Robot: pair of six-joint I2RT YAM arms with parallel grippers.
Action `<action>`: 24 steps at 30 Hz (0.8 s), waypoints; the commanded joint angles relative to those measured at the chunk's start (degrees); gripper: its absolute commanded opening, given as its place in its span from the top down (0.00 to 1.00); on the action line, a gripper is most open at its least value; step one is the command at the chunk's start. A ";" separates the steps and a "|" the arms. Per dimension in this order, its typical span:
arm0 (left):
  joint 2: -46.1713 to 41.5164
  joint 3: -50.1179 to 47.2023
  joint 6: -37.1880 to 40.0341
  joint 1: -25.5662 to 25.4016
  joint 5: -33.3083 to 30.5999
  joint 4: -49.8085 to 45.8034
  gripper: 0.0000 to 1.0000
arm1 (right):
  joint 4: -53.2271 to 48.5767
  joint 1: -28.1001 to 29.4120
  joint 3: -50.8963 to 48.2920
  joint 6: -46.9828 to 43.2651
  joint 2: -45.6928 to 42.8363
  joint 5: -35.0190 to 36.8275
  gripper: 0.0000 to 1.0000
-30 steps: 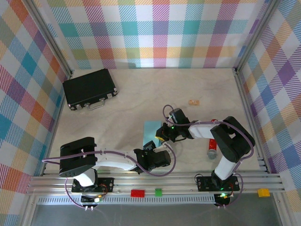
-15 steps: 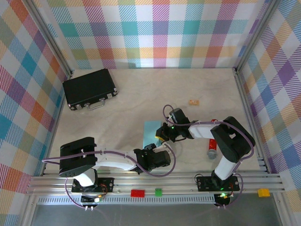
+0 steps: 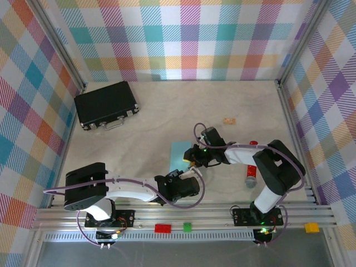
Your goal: Fold a paper plane with a square sheet of paper (pick it up from the middle)
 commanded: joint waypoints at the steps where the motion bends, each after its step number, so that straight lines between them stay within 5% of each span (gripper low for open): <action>1: -2.87 0.58 -3.62 2.95 6.96 -1.27 1.00 | -6.65 -0.29 0.19 -2.69 -5.13 4.86 0.61; 9: -6.01 1.04 -13.97 17.57 40.71 1.11 0.97 | -24.92 -0.64 -2.68 -6.28 -18.98 25.22 0.48; 14: -2.39 2.73 -19.80 24.77 58.18 5.04 0.96 | -23.51 -0.66 -8.99 -5.64 -25.61 27.98 0.48; 18: 0.13 3.25 -25.20 27.06 62.76 7.85 0.98 | -22.10 -0.68 -11.87 -3.26 -29.51 27.22 0.50; 24: -2.00 1.31 -29.58 28.39 60.25 10.03 0.97 | -11.01 -0.65 -17.69 -1.72 -33.53 19.83 0.56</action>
